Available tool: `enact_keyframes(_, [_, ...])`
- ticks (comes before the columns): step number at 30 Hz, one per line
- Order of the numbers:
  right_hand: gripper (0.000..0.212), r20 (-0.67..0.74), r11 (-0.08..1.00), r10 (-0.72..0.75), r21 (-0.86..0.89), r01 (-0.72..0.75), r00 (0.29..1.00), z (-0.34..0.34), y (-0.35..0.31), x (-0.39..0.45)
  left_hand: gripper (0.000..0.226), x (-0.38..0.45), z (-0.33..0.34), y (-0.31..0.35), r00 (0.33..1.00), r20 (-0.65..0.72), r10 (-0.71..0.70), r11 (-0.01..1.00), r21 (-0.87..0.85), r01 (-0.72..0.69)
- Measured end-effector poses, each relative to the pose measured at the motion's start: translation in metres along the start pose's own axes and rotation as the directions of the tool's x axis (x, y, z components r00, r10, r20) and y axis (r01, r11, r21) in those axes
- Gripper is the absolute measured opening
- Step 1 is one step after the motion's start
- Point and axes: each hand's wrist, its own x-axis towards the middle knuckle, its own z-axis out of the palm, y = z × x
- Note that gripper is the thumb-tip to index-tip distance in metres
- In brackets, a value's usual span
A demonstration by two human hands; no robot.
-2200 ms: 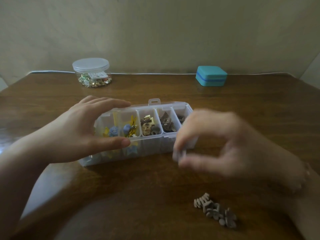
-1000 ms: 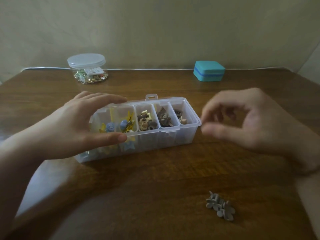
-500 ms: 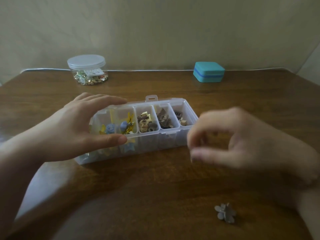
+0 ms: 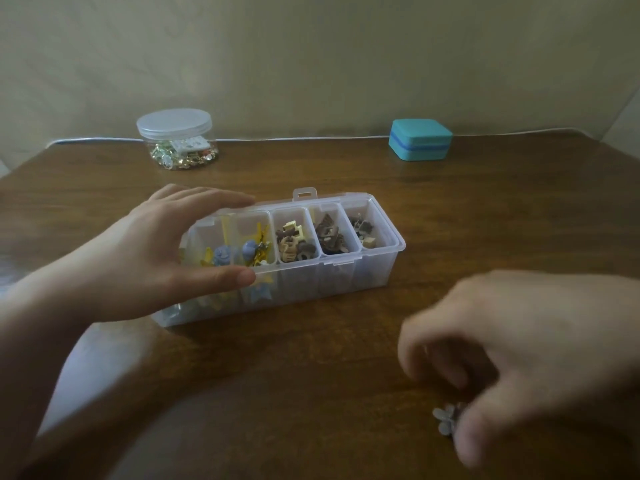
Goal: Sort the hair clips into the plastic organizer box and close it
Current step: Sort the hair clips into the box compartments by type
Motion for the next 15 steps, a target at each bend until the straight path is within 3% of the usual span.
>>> enact_keyframes(1, [0.052,0.082,0.999,0.007,-0.053,-0.002,0.997,0.004,-0.004,0.002,0.087,0.0,0.0,-0.001,1.0,0.004,-0.001,1.0,0.002,0.001])
enact_keyframes(3, [0.041,0.07,0.993,-0.035,-0.109,0.042,0.997,0.009,-0.009,0.007,0.087,0.0,0.0,-0.001,1.0,0.004,0.006,1.0,0.01,-0.006])
enact_keyframes(5, [0.028,-0.023,0.99,-0.106,-0.093,0.104,0.994,0.009,-0.007,0.006,0.086,0.001,0.0,0.0,1.0,-0.001,0.011,1.0,0.023,-0.011])
enact_keyframes(7, [0.018,-0.215,0.983,-0.184,-0.018,0.185,0.959,0.002,-0.002,0.004,0.086,0.002,0.0,0.0,1.0,0.003,0.007,1.0,0.025,-0.007])
enact_keyframes(8, [0.015,-0.388,0.971,-0.209,0.026,0.237,0.898,-0.002,0.002,0.006,0.086,0.001,0.0,0.001,1.0,0.009,0.003,1.0,0.021,-0.004])
enact_keyframes(9, [0.014,-0.588,0.956,-0.206,0.051,0.29,0.782,-0.007,0.007,0.01,0.087,0.001,-0.001,0.001,1.0,0.015,-0.002,1.0,0.017,0.001])
enact_keyframes(10, [0.014,-0.767,0.944,-0.164,0.059,0.323,0.621,-0.011,0.013,0.016,0.087,0.0,-0.001,0.001,1.0,0.019,-0.004,1.0,0.018,0.004])
enact_keyframes(12, [0.013,-0.943,0.94,-0.036,0.08,0.33,0.332,-0.019,0.021,0.036,0.087,0.0,-0.002,0.002,1.0,0.022,-0.006,1.0,0.02,0.006])
enact_keyframes(13, [0.012,-0.967,0.936,0.017,0.105,0.337,0.255,-0.023,0.023,0.046,0.087,0.001,-0.002,0.002,1.0,0.027,-0.01,1.0,0.028,0.01])
enact_keyframes(15, [0.012,-0.967,0.936,0.075,0.152,0.317,0.243,-0.026,0.03,0.063,0.088,-0.001,-0.001,0.001,0.999,0.033,-0.016,0.999,0.042,0.014])
